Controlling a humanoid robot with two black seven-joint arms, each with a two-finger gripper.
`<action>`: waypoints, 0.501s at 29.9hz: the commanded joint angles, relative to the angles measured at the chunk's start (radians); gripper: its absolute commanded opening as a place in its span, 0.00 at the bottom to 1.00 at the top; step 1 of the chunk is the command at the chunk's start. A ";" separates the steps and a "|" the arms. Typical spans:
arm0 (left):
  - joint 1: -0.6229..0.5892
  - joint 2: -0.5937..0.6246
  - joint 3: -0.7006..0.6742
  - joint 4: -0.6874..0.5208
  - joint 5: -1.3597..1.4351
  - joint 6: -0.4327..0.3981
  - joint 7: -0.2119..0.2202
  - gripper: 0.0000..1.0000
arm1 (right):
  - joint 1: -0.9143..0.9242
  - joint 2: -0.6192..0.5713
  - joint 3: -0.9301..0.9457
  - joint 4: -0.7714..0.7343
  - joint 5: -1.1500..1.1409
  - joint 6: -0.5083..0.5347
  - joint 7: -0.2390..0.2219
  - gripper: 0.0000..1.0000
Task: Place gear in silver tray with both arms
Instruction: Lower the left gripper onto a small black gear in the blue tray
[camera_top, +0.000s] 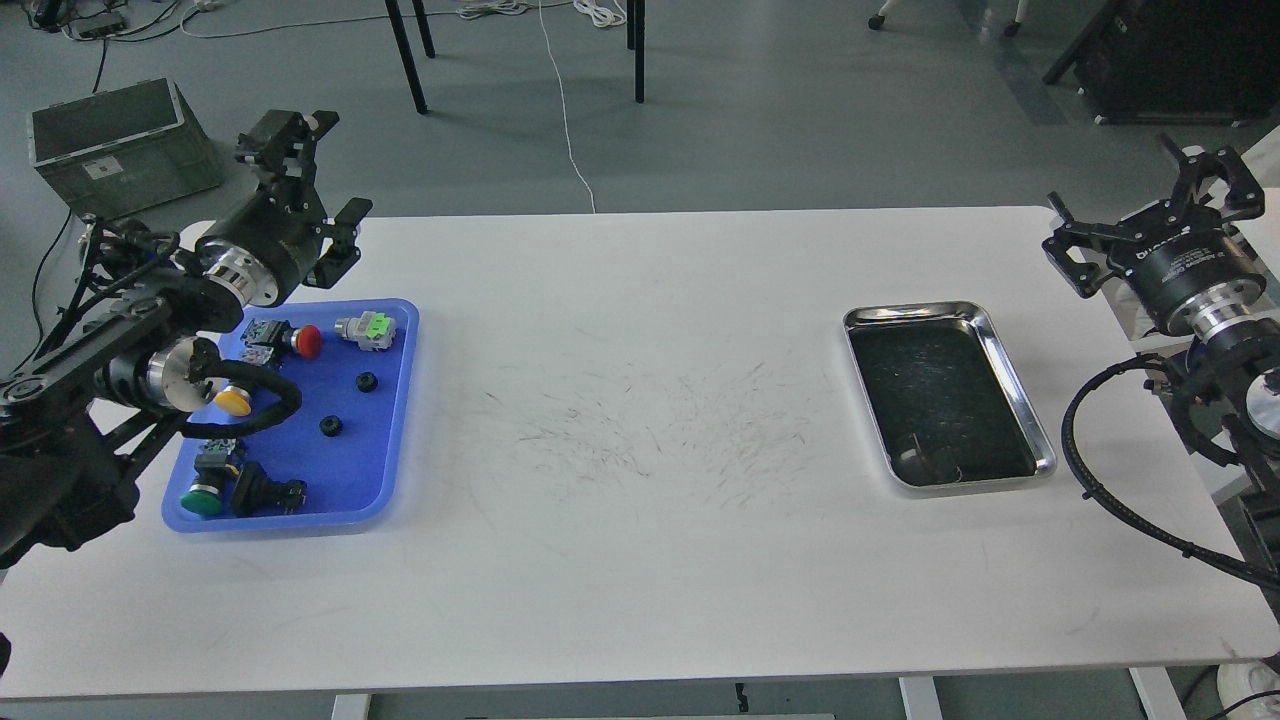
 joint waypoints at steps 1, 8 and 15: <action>0.012 0.074 0.034 -0.046 0.062 -0.005 0.001 0.98 | 0.000 0.000 -0.001 -0.001 0.000 0.000 0.002 0.99; 0.049 0.224 0.101 -0.213 0.196 -0.006 0.005 0.98 | 0.008 0.000 -0.004 -0.003 0.000 -0.001 0.002 0.99; 0.057 0.351 0.201 -0.352 0.491 0.001 0.028 0.98 | 0.006 -0.005 -0.009 -0.006 -0.001 -0.001 0.000 0.99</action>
